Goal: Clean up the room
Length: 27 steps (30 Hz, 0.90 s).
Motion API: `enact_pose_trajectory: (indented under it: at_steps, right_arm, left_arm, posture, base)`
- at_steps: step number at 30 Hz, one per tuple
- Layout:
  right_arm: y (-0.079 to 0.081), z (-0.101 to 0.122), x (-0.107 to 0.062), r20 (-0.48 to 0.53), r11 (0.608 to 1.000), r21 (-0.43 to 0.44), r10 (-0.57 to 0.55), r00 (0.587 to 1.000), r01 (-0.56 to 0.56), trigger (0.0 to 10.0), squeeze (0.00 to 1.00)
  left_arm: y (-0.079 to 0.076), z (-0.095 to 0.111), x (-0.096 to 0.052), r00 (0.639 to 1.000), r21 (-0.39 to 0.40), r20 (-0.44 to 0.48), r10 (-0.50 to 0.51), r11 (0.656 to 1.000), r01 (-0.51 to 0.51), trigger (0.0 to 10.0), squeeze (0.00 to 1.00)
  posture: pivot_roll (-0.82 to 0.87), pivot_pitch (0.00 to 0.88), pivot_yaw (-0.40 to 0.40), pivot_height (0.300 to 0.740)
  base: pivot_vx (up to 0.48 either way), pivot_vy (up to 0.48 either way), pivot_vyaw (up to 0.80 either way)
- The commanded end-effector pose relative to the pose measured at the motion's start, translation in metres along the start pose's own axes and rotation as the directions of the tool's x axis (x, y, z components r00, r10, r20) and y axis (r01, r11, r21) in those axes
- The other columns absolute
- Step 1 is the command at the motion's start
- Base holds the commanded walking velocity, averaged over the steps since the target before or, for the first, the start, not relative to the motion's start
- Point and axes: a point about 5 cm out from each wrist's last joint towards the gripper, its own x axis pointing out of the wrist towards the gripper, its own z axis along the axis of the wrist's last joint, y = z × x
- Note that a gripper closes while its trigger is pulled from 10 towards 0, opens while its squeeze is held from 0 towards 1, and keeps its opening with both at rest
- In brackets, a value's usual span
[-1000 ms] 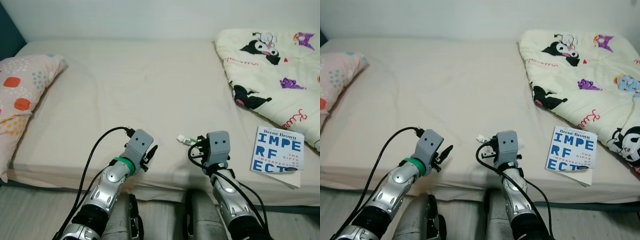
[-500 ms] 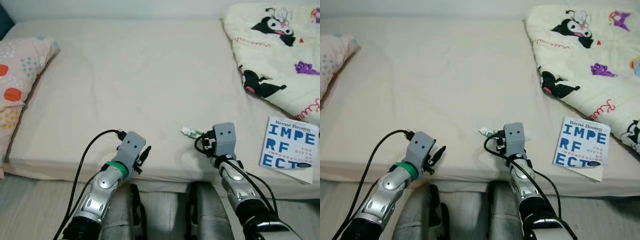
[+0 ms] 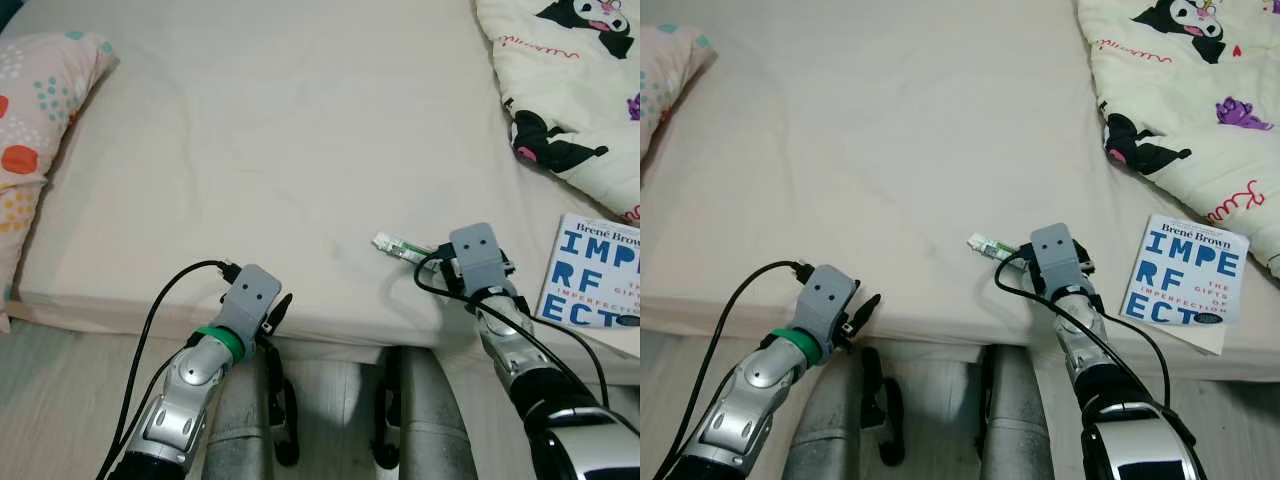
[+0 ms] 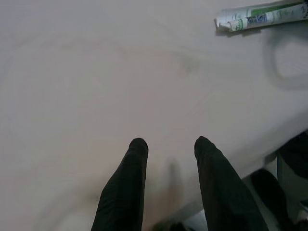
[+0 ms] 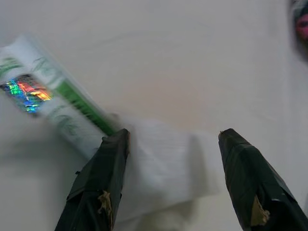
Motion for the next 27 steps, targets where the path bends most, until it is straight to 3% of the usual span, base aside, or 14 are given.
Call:
enact_pose_trajectory:
  at_steps: [1,7,13,14,15,16,17,27]
  right_arm:
    - [0.006,-0.010,-0.004,-0.036,0.997,0.017,0.077,0.996,-0.077,10.0,0.00]
    - [0.014,-0.010,-0.003,-0.041,0.976,0.067,0.211,0.977,-0.208,10.0,0.00]
    - [0.012,-0.017,-0.003,-0.111,0.971,0.065,0.234,0.966,-0.228,10.0,0.00]
    - [0.010,-0.020,-0.004,-0.138,0.971,0.084,0.233,0.963,-0.223,4.4,0.00]
    - [0.008,-0.025,-0.004,-0.177,0.971,0.118,0.227,0.958,-0.208,2.9,0.00]
    - [0.008,-0.025,-0.004,-0.177,0.971,0.118,0.227,0.958,-0.208,2.9,0.00]
    - [0.007,-0.028,-0.005,-0.202,0.970,0.137,0.224,0.954,-0.199,0.2,0.00]
    - [0.004,-0.030,-0.006,-0.193,0.957,0.242,0.209,0.959,-0.161,0.0,0.00]
  left_arm:
    - [-0.001,-0.010,-0.008,0.999,-0.004,-0.054,-0.006,1.000,0.006,10.0,0.00]
    - [0.002,-0.008,-0.017,0.997,0.001,-0.073,-0.001,1.000,0.001,10.0,0.00]
    - [0.004,-0.010,-0.024,0.996,0.004,-0.088,0.005,1.000,-0.005,10.0,0.00]
    - [0.004,-0.011,-0.025,0.996,0.004,-0.092,0.007,1.000,-0.006,10.0,0.00]
    - [0.005,-0.011,-0.026,0.995,0.005,-0.096,0.007,1.000,-0.007,10.0,0.00]
    - [0.005,-0.011,-0.026,0.995,0.005,-0.096,0.007,1.000,-0.007,10.0,0.00]
    - [0.005,-0.011,-0.027,0.995,0.005,-0.098,0.008,1.000,-0.007,10.0,0.00]
    - [0.004,-0.006,-0.019,0.995,0.002,-0.100,0.005,1.000,-0.005,10.0,0.00]
  posture:
    - [0.10,0.326,0.139,0.625]
    - [0.13,0.344,0.149,0.625]
    - [0.15,0.356,0.152,0.625]
    - [0.15,0.359,0.153,0.625]
    - [0.15,0.360,0.153,0.625]
    - [0.15,0.360,0.153,0.625]
    - [0.15,0.359,0.154,0.625]
    - [0.13,0.335,0.148,0.625]
  base:
    - [0.000,0.000,0.00]
    - [0.000,0.000,0.00]
    - [0.000,0.000,0.00]
    - [0.000,0.000,0.00]
    - [0.000,0.000,0.00]
    - [0.000,0.000,0.00]
    - [0.000,0.000,0.00]
    - [0.000,0.000,0.00]
